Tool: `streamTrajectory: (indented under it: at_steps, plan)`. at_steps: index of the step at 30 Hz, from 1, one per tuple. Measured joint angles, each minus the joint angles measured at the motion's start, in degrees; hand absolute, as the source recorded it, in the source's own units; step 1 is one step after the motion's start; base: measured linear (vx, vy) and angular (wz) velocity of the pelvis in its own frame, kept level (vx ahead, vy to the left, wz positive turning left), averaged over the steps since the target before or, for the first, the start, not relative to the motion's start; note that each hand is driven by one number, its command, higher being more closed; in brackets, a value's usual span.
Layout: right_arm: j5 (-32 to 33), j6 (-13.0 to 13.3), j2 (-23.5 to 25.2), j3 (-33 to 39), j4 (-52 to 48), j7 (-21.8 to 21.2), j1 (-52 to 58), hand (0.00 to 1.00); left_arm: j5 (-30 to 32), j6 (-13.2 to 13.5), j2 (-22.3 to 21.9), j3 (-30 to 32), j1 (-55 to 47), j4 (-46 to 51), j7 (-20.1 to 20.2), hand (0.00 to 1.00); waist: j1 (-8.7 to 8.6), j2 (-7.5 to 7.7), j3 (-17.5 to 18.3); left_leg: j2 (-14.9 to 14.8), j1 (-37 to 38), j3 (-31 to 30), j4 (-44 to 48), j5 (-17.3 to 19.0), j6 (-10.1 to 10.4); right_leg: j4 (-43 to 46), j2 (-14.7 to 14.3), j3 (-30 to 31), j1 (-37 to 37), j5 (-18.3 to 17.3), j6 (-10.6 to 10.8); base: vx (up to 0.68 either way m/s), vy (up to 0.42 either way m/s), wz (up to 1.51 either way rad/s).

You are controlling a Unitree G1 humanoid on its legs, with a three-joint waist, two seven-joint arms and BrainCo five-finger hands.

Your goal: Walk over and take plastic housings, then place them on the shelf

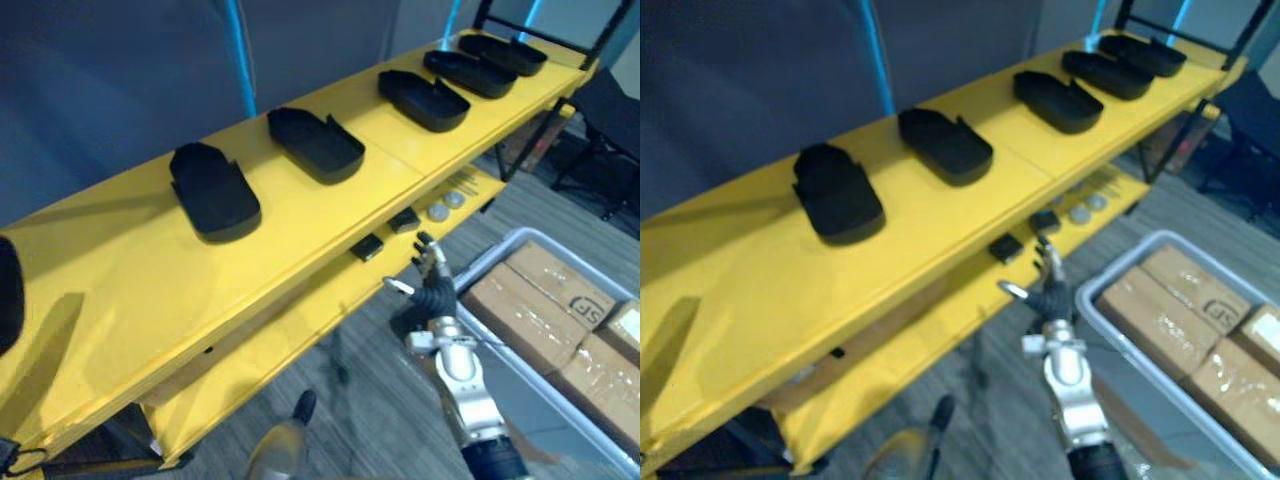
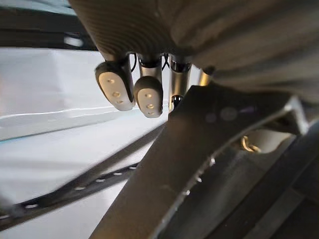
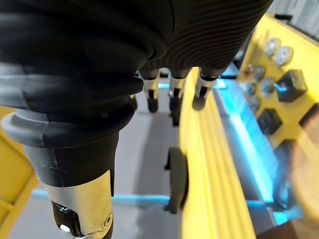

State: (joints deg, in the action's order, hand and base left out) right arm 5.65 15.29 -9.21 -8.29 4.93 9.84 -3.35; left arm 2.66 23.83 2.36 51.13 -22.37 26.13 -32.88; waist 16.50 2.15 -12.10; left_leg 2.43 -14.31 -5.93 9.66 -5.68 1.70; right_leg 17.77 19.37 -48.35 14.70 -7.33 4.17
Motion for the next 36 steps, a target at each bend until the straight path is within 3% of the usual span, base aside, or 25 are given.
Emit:
streamTrajectory:
  at_steps: [2, 4, 5, 8, 14, 16, 18, 19, 20, 21, 22, 23, 24, 25, 26, 28, 29, 31, 33, 35, 36]
  plan:
    - [-1.5, 1.0, 0.0, -1.0, 0.0, -1.0, -1.2, 0.00, 0.5, 0.9, 4.2, 0.7, -1.3, 0.2, -0.3, 1.00, 1.33, -0.14, 0.1, -2.0, 0.7, 0.5, 2.1, 3.0, -0.6, 3.9, -0.2, 4.8, -2.0, 4.6, -3.0, 0.04, 0.200, -0.19]
    - [-2.0, 2.8, -0.1, -1.6, 0.9, -2.3, -4.6, 0.00, 0.7, 1.0, 7.0, 1.2, -2.1, 0.1, -1.4, 1.00, 1.83, -0.57, -0.2, -4.1, 1.3, 1.3, 1.8, 4.0, -1.0, 7.1, -0.5, 9.2, -5.0, 7.4, -3.7, 0.00, 0.176, -0.40]
    - [-2.0, 3.9, -0.3, -2.3, 0.8, -2.5, -6.8, 0.00, 1.3, 1.0, 8.1, 1.8, -1.1, -0.9, -2.1, 1.00, 1.57, -0.24, -0.2, -4.6, 1.2, 1.1, 1.8, 4.1, -1.2, 6.5, -2.0, 11.3, -6.3, 4.8, -2.6, -0.05, 0.148, -0.26]
    - [-2.0, 4.6, -1.3, -3.1, 0.8, -3.3, -8.9, 0.00, 2.7, 1.0, 8.3, 1.8, 2.0, -4.5, -2.7, 1.00, 1.62, 0.32, -0.2, -4.2, 2.1, 2.5, 1.6, 4.5, -1.7, 3.8, -3.9, 12.7, -7.9, 6.5, -2.2, -0.10, 0.078, -0.20]
    - [-1.9, 4.6, -4.5, -2.9, 0.8, -3.4, -5.5, 0.00, 2.7, 0.2, 10.2, 0.4, 3.4, -4.9, -4.7, 1.00, 0.05, 0.44, -0.3, -3.6, -0.6, 1.7, 0.2, 4.0, -1.0, -1.0, -5.9, 16.0, -8.5, 6.0, -1.8, -0.06, 0.009, 0.13]
    - [-2.0, 4.7, -4.7, -1.7, 0.7, -3.4, -5.2, 0.00, 2.7, -0.7, 11.3, -1.6, 5.1, -5.0, -4.9, 1.00, -0.15, 0.58, -1.0, -2.9, -2.0, 1.8, -1.9, 1.8, -0.3, -3.5, -6.2, 16.8, -9.2, 2.7, -1.7, -0.07, -0.066, 0.14]
    - [-2.0, 4.8, -4.6, -0.4, 0.1, -3.7, -4.8, 0.00, 2.8, -0.8, 12.0, -2.0, 7.0, -4.9, -5.0, 1.00, -0.42, 2.11, -2.1, -0.6, -3.1, 2.2, -3.1, 0.2, 0.3, -6.3, -5.4, 17.0, -8.7, -4.4, -1.5, -0.08, -0.088, 0.24]
    - [-2.7, 4.9, -4.7, 1.2, 0.1, -4.1, -4.3, 0.00, 2.9, -1.0, 12.2, -1.8, 7.7, -4.8, -5.0, 1.00, -1.02, 1.57, -3.2, -0.4, -3.2, 1.8, -3.2, -0.5, 0.1, -6.0, -4.8, 16.8, -9.0, -5.6, 1.0, -0.05, -0.079, 0.33]
    - [-3.2, 4.9, -4.6, 1.9, 0.1, -4.3, -3.9, 0.00, 2.9, -1.0, 12.6, -1.5, 7.8, -4.5, -5.0, 1.00, -1.26, 2.16, -3.7, -0.3, -3.6, 2.0, -2.3, -0.1, -0.5, -5.3, -4.5, 16.8, -9.3, -5.9, 1.1, 0.00, -0.072, 0.28]
    - [-3.1, 5.0, -4.6, 3.0, 0.0, -4.8, -2.7, 0.00, 3.1, -1.0, 13.3, -0.1, 7.3, -3.2, -4.8, 1.00, -1.27, 2.81, -4.1, 0.6, -5.4, 3.4, 5.3, 2.9, -2.1, -5.1, -4.0, 16.3, -8.9, -6.2, 0.8, 0.24, -0.135, 0.15]
    - [-3.0, 5.2, -5.2, 3.9, -1.0, -4.9, -0.8, 0.00, 4.3, -0.3, 13.5, 0.2, 6.8, -2.3, -5.1, 1.00, -1.50, 1.66, -4.1, 1.0, -4.4, 4.5, 10.9, 9.7, -2.9, -0.8, -5.0, 15.5, -8.1, -4.7, -0.9, 0.26, -0.071, 0.18]
    - [-3.0, 5.4, -5.2, 4.3, -1.4, -4.9, -0.2, 0.00, 4.9, 0.2, 13.8, 0.1, 6.8, -2.5, -5.3, 1.00, -1.45, 1.11, -4.7, 0.9, -3.9, 3.7, 11.7, 10.4, -3.4, 4.5, -3.9, 16.1, -9.2, -4.3, -2.2, 0.22, 0.036, 0.37]
    - [-3.0, 5.9, -5.2, 4.3, -2.1, -4.9, 0.8, 0.00, 5.6, 0.5, 15.2, -0.7, 6.5, -2.5, -5.1, 1.00, -2.01, 1.12, -4.6, 0.5, -2.4, 2.5, 11.3, 10.9, -3.7, 14.2, -2.2, 19.8, -13.2, -1.4, -5.8, 0.02, 0.164, 0.38]
    - [-3.0, 6.6, -5.0, 4.3, -2.3, -5.1, 0.7, 0.00, 6.7, 0.4, 16.3, -0.7, 6.2, -2.5, -4.9, 1.00, -2.23, 1.22, -4.6, -0.4, -0.5, 1.4, 9.9, 11.1, -3.6, 19.9, -1.9, 22.2, -15.6, 2.7, -7.0, 0.02, 0.178, 0.38]
    - [-3.0, 7.7, -4.9, 4.3, -2.4, -5.5, 0.1, 0.00, 7.2, 0.1, 18.1, -0.7, 6.2, -2.5, -4.5, 1.00, -2.50, 0.84, -4.7, -0.9, 1.4, 0.2, 8.4, 11.2, -3.8, 24.8, -1.4, 23.9, -17.8, 3.6, -7.3, 0.07, 0.108, 0.25]
    - [-3.0, 9.2, -4.9, 4.3, -2.3, -6.5, -1.9, 0.00, 7.3, -0.6, 19.4, -0.8, 7.0, -2.9, -4.3, 1.00, -2.96, 0.89, -4.7, -0.9, 3.4, -1.5, 7.7, 11.7, -4.1, 23.9, -2.0, 26.5, -19.5, -2.0, -5.0, 0.07, 0.108, 0.36]
    - [-3.0, 10.5, -5.1, 4.6, -2.4, -6.8, -3.1, 0.00, 7.3, -1.2, 19.8, -1.5, 8.1, -3.3, -4.0, 1.00, -3.26, 0.65, -4.6, -0.8, 3.8, -3.0, 7.6, 12.1, -3.7, 19.3, -3.1, 29.0, -20.6, -3.5, -4.2, -0.01, 0.114, 0.48]
    - [-2.9, 11.3, -5.6, 5.5, -2.5, -7.3, -3.4, 0.00, 7.1, -1.9, 19.9, -3.9, 10.9, -4.6, -2.8, 1.00, -3.50, -0.18, -4.2, -0.3, 4.2, -6.2, 7.1, 12.3, -3.3, 12.0, -4.9, 33.6, -22.4, -4.0, -3.4, -0.12, 0.110, 0.88]
    - [-2.9, 11.3, -6.9, 6.4, -3.6, -7.2, -2.6, 0.00, 6.6, -3.2, 19.8, -7.3, 13.9, -6.5, -1.7, 1.00, -4.59, -0.74, -3.5, 1.4, 4.4, -11.3, 6.5, 12.5, -2.8, 4.6, -6.4, 41.3, -23.8, -2.9, -1.2, -0.08, 0.026, 1.38]
    - [-2.8, 11.1, -7.0, 7.1, -5.2, -6.5, -1.9, 0.00, 6.1, -4.0, 19.3, -10.3, 14.6, -7.0, -0.8, 1.00, -5.02, -0.26, -3.2, 2.8, 5.9, -15.2, 5.4, 13.0, -1.6, 0.9, -6.7, 45.5, -23.7, -2.1, 2.0, 0.16, -0.222, 1.25]
    - [-3.0, 10.9, -7.0, 7.1, -5.5, -5.8, -1.8, 0.00, 6.2, -4.0, 19.1, -10.7, 14.3, -7.0, -0.3, 1.00, -4.92, -0.03, -3.0, 3.0, 6.6, -16.1, 4.9, 13.2, -1.2, 0.1, -6.7, 45.3, -23.5, -2.1, 2.1, 0.17, -0.376, 1.08]
